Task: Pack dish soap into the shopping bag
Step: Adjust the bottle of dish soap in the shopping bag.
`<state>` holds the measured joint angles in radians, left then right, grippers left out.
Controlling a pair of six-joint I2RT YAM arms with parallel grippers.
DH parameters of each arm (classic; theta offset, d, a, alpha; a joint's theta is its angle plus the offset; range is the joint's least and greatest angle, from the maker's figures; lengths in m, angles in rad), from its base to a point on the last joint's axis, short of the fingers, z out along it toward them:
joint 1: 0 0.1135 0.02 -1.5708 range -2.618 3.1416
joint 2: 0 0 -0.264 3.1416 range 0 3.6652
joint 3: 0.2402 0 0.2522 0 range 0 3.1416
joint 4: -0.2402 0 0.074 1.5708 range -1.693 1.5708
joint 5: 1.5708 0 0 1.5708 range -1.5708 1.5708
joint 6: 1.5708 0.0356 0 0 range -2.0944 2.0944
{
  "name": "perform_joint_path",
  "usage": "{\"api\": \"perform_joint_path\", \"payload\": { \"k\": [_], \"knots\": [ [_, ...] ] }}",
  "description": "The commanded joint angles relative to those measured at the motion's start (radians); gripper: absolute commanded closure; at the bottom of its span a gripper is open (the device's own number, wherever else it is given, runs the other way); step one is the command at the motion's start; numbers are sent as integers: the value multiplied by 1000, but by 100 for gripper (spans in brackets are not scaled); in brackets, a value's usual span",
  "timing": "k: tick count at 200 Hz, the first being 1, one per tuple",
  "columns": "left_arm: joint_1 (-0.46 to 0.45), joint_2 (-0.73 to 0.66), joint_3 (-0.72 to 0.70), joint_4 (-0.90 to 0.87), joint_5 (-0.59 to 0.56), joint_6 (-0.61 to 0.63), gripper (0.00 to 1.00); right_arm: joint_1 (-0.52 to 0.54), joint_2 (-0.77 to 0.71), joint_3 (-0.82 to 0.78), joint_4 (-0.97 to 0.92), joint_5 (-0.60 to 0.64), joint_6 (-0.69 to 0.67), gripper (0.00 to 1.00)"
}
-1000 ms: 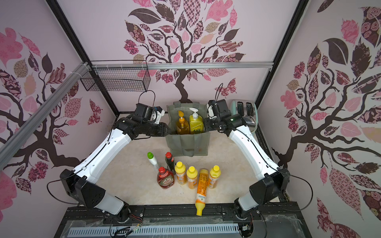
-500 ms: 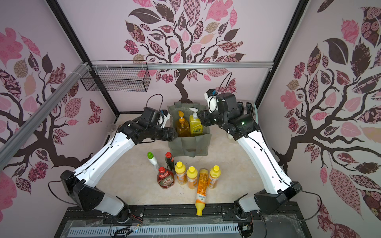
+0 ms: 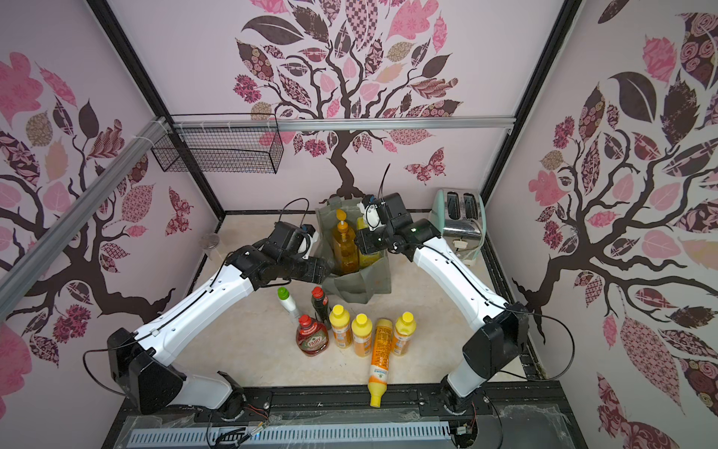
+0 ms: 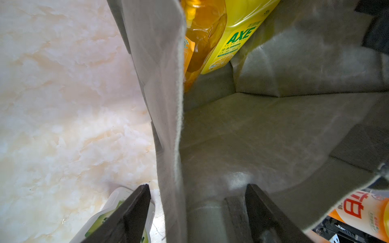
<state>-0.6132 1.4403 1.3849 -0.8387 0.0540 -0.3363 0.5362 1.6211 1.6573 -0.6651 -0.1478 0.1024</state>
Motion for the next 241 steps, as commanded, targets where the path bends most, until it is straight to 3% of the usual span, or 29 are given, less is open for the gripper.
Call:
{"api": "perform_joint_path", "payload": {
  "k": [1, 39, 110, 160, 211, 218, 227, 241],
  "knots": [
    [3, -11, 24, 31, -3, 4, 23, 31, 53, 81, 69, 37, -40, 46],
    [2, 19, 55, 32, 9, 10, 24, 34, 135, 95, 167, 130, -64, 44],
    [3, 19, 46, 38, 32, 15, 24, 41, 227, 54, 351, 149, -56, 38],
    [3, 21, 41, 39, 28, 22, 25, 44, 298, 59, 434, 127, -53, 39],
    [7, 33, 47, 41, 23, 30, 25, 48, 322, 56, 456, 66, -62, 59],
    [8, 32, 46, 40, 22, 32, 25, 48, 320, 58, 454, 40, -85, 65],
    [10, 31, 45, 41, 20, 35, 25, 47, 316, 64, 447, 10, -114, 82],
    [15, 27, 40, 42, 18, 39, 25, 48, 316, 89, 415, -9, -140, 90]
  ]
}}
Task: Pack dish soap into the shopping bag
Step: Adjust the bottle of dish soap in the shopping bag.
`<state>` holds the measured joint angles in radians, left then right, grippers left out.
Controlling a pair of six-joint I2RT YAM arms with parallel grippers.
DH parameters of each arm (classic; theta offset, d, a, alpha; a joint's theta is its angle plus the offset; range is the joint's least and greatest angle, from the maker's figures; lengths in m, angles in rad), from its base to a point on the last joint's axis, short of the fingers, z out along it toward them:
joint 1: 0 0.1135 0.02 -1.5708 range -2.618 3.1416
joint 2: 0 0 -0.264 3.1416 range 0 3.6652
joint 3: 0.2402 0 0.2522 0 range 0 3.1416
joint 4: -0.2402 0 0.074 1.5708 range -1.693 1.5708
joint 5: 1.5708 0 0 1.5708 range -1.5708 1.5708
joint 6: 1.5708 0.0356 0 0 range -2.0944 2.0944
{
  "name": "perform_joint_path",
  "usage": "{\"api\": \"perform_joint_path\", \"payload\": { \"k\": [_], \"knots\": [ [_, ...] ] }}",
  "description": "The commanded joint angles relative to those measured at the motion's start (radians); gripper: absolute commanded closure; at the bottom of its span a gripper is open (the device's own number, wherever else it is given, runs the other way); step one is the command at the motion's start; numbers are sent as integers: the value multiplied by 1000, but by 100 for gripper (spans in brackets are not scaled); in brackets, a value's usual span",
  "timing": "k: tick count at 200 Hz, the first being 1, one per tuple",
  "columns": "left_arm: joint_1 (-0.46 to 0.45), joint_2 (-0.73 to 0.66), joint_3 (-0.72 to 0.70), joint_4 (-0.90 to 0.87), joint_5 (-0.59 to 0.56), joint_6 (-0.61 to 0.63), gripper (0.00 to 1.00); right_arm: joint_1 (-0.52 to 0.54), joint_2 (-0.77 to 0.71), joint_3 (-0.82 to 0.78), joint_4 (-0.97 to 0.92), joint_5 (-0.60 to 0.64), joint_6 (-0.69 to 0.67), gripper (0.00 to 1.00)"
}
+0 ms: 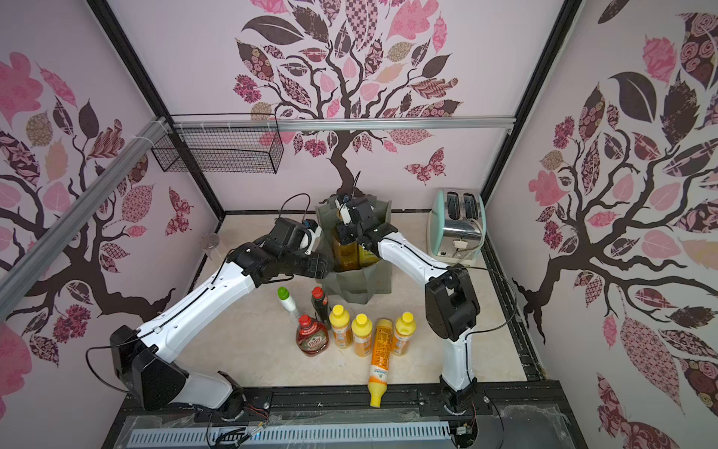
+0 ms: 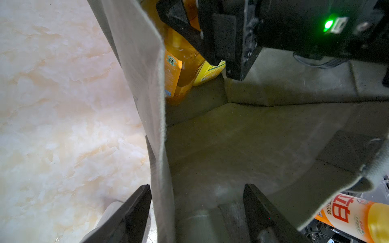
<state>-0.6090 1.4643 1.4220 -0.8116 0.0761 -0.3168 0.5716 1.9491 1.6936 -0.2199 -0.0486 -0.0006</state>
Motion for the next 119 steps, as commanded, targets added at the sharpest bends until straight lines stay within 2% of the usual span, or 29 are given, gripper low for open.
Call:
{"api": "perform_joint_path", "payload": {
  "k": [1, 34, 54, 80, 92, 119],
  "knots": [
    [11, 2, 3, 15, -4, 19, 25, 13, -12, 55, -33, -109, -40, 91],
    [23, -16, -11, 22, -4, 28, 25, 12, -29, 71, -67, -148, -135, 98],
    [30, -30, -24, 32, -2, 33, 26, 12, -68, -23, 30, -219, -321, 100],
    [31, -36, -32, 32, -2, 44, 26, 9, -129, -144, 192, -213, -472, 100],
    [33, -38, -36, 29, -3, 49, 26, 1, -139, -147, 210, -231, -528, 100],
    [33, -42, -39, 27, -4, 56, 26, -31, -126, -83, 196, -311, -563, 100]
  ]
}}
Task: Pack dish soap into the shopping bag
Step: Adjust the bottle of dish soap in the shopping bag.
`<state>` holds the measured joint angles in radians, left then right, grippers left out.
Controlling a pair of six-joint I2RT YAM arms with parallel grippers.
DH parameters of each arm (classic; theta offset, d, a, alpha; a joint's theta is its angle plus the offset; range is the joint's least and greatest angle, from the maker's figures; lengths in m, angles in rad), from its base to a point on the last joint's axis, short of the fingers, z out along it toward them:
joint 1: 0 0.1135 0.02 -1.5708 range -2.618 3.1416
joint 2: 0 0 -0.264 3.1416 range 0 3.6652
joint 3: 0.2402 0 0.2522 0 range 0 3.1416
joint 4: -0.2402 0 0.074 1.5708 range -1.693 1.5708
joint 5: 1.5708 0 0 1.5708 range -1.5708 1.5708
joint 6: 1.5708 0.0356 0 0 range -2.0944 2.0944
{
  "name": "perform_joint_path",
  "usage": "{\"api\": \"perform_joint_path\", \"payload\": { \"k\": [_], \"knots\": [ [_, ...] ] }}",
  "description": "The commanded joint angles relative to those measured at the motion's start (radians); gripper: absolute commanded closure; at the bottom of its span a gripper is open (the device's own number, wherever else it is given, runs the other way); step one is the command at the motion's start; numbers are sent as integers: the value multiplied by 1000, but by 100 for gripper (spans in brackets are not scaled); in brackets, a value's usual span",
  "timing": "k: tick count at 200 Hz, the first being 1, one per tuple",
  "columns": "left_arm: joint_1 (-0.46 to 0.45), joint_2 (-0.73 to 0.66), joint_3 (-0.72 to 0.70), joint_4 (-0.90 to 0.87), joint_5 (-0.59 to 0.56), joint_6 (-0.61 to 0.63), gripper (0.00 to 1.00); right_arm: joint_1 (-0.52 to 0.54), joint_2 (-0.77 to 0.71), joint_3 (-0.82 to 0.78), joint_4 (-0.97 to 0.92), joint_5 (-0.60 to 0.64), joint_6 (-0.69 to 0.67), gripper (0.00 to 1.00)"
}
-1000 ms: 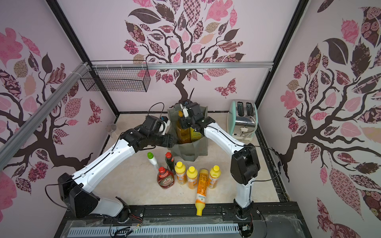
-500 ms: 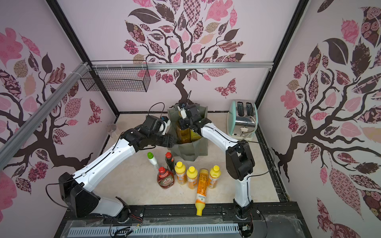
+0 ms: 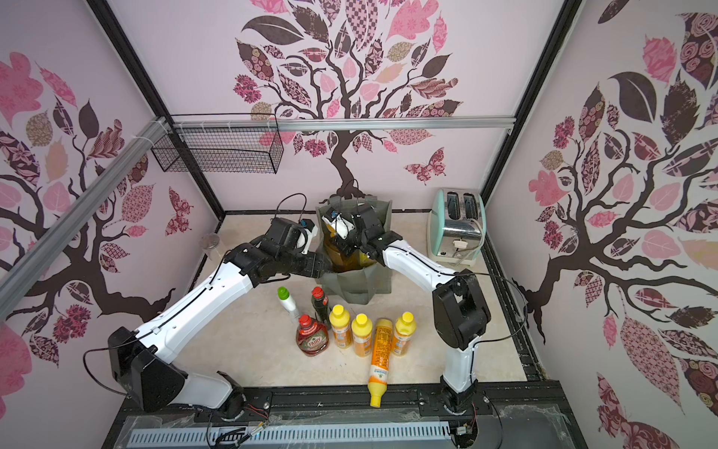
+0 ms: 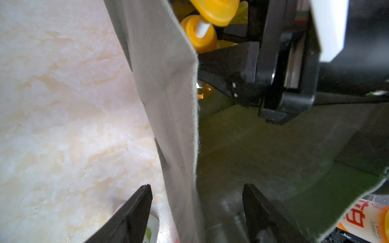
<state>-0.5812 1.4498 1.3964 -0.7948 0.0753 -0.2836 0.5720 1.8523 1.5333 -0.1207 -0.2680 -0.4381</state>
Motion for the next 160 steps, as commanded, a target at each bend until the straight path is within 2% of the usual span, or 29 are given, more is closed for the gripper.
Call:
{"api": "perform_joint_path", "payload": {
  "k": [1, 75, 79, 85, 89, 91, 92, 93, 94, 96, 127, 155, 160],
  "knots": [
    [5, -28, -15, 10, -2, 22, 26, -32, -28, 81, 96, -94, -126, 100],
    [6, -39, -19, 7, 1, 27, 26, -109, 143, 305, 68, -225, -134, 100],
    [7, -39, -18, 6, 1, 27, 26, -109, 147, 305, 74, -222, -132, 93],
    [7, -40, -16, 4, 0, 27, 26, -110, 147, 303, 85, -217, -131, 74],
    [7, -40, -14, 2, 1, 28, 26, -109, 145, 298, 95, -213, -129, 58],
    [7, -41, -12, 0, 0, 28, 26, -110, 143, 294, 102, -212, -126, 43],
    [7, -41, -12, -1, 0, 28, 25, -109, 142, 291, 105, -210, -125, 32],
    [7, -41, -11, -1, -1, 29, 25, -110, 140, 289, 108, -210, -122, 16],
    [7, -40, -10, -3, 0, 29, 25, -109, 140, 287, 112, -210, -121, 8],
    [7, -42, -8, -5, -1, 29, 25, -109, 137, 283, 117, -210, -119, 2],
    [7, -79, 18, -29, -10, 29, 22, -110, 66, 269, 136, -172, -28, 0],
    [9, -118, 38, -59, -29, 30, 20, -109, -44, 318, 40, -28, 247, 0],
    [10, -121, 38, -64, -34, 29, 17, -109, -64, 332, 2, -5, 293, 0]
  ]
}}
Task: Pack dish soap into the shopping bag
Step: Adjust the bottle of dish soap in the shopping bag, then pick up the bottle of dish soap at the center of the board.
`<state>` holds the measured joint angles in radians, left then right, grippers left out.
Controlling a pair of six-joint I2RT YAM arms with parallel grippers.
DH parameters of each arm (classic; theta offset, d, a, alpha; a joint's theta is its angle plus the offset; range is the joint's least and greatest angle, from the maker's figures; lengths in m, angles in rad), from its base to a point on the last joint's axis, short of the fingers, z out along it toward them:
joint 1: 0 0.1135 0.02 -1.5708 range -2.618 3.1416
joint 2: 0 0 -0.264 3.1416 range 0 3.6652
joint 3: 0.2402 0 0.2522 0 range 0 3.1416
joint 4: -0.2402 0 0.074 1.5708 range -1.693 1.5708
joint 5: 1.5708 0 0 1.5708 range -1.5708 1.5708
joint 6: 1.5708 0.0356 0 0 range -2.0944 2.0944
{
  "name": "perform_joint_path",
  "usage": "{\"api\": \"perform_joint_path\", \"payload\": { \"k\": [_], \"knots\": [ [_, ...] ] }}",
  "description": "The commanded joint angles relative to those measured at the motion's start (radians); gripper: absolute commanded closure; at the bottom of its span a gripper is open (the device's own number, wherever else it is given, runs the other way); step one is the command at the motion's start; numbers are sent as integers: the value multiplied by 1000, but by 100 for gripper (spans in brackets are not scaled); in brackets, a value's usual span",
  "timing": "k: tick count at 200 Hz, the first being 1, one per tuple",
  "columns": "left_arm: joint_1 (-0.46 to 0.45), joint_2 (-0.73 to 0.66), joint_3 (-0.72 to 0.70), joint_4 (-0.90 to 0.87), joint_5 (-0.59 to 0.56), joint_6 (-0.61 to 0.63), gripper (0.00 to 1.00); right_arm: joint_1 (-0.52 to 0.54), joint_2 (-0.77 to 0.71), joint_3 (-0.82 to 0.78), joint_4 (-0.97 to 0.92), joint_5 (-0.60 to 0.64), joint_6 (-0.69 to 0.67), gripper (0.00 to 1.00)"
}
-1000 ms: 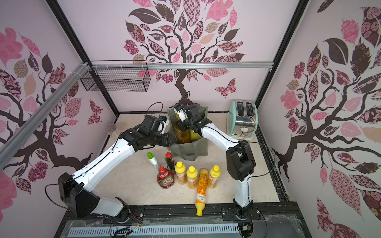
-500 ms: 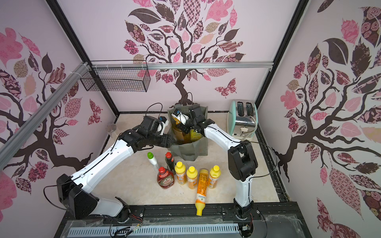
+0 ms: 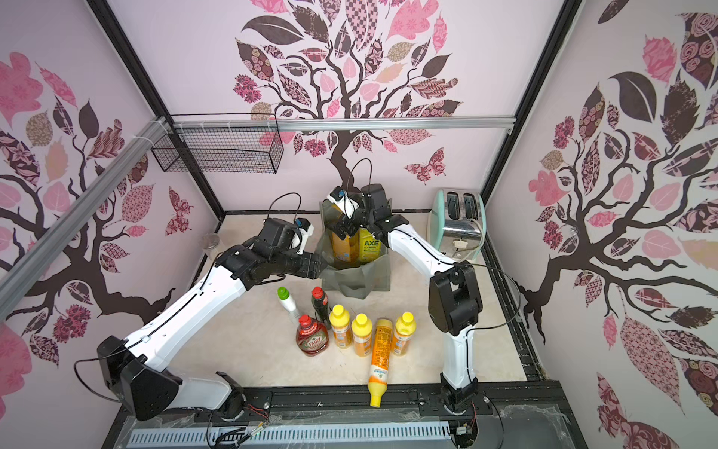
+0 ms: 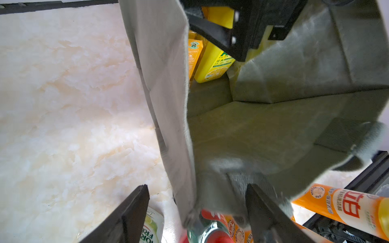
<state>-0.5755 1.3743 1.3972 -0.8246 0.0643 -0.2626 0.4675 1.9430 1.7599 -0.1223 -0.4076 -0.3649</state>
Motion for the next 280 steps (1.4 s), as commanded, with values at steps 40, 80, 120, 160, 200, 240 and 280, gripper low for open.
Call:
{"api": "perform_joint_path", "payload": {
  "k": [40, 80, 120, 160, 200, 240, 280],
  "knots": [
    [10, -105, 37, -57, -32, 2, 8, -4, -353, 97, -308, 106, 384, 5],
    [19, -171, 19, -80, -35, 2, 4, -6, -643, -245, -320, 71, 534, 12],
    [37, -247, -57, -74, -18, -12, 5, 5, -815, -338, -570, 14, 591, 21],
    [46, -305, -102, -86, -12, -17, 5, 141, -943, -449, -790, 128, 682, 39],
    [47, -359, -140, -87, -3, -30, 6, 160, -1098, -593, -875, 29, 789, 56],
    [47, -382, -177, -83, 7, -40, 7, 160, -1204, -677, -937, 89, 786, 42],
    [46, -397, -188, -93, 5, -43, 7, 160, -1245, -731, -904, 239, 758, 25]
  ]
}}
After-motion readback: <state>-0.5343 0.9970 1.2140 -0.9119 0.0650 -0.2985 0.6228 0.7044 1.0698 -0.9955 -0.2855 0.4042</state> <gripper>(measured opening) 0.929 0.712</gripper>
